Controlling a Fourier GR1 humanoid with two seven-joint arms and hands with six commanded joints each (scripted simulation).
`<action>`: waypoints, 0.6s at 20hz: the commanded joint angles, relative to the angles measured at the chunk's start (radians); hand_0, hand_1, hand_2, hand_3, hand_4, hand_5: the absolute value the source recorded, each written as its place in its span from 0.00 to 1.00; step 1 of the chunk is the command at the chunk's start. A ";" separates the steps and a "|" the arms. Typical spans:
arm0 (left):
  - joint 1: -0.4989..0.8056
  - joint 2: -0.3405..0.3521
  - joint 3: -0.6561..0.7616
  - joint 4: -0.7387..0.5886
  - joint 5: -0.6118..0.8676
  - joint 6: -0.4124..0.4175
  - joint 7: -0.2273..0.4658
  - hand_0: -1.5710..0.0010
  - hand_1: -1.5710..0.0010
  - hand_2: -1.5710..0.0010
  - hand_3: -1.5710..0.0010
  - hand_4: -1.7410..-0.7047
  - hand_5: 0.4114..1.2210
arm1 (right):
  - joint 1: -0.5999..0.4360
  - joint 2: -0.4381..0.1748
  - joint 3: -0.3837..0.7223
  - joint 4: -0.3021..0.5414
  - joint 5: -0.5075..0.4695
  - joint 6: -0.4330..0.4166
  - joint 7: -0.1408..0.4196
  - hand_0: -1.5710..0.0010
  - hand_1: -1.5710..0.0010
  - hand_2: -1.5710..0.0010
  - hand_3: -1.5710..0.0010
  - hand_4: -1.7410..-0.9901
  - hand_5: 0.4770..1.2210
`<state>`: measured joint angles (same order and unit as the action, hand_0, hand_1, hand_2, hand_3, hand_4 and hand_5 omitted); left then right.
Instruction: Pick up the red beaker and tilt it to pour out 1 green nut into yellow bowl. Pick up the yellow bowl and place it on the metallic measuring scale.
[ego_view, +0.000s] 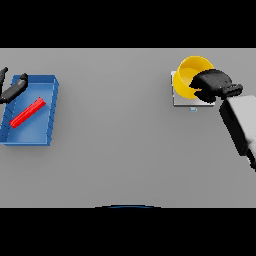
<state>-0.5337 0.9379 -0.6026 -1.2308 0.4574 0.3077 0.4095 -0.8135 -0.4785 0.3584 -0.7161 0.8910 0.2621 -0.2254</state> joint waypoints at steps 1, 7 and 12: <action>0.005 0.002 0.002 0.002 0.004 -0.003 -0.004 1.00 1.00 1.00 1.00 0.98 0.37 | -0.004 0.001 -0.006 0.018 -0.003 0.004 -0.012 0.03 0.00 0.12 0.08 0.00 1.00; -0.006 -0.004 0.003 0.036 0.000 -0.020 -0.009 1.00 1.00 1.00 1.00 0.98 0.38 | -0.009 0.004 -0.029 0.035 -0.012 0.032 -0.022 0.28 0.16 0.15 0.33 0.05 1.00; -0.009 -0.016 0.003 0.057 0.001 -0.032 -0.021 1.00 1.00 1.00 1.00 0.98 0.38 | -0.018 -0.001 -0.036 0.058 -0.016 0.061 -0.002 0.76 0.63 0.56 0.61 0.27 0.61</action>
<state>-0.5431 0.9222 -0.5994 -1.1740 0.4587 0.2755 0.3890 -0.8311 -0.4801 0.3219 -0.6579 0.8748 0.3226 -0.2266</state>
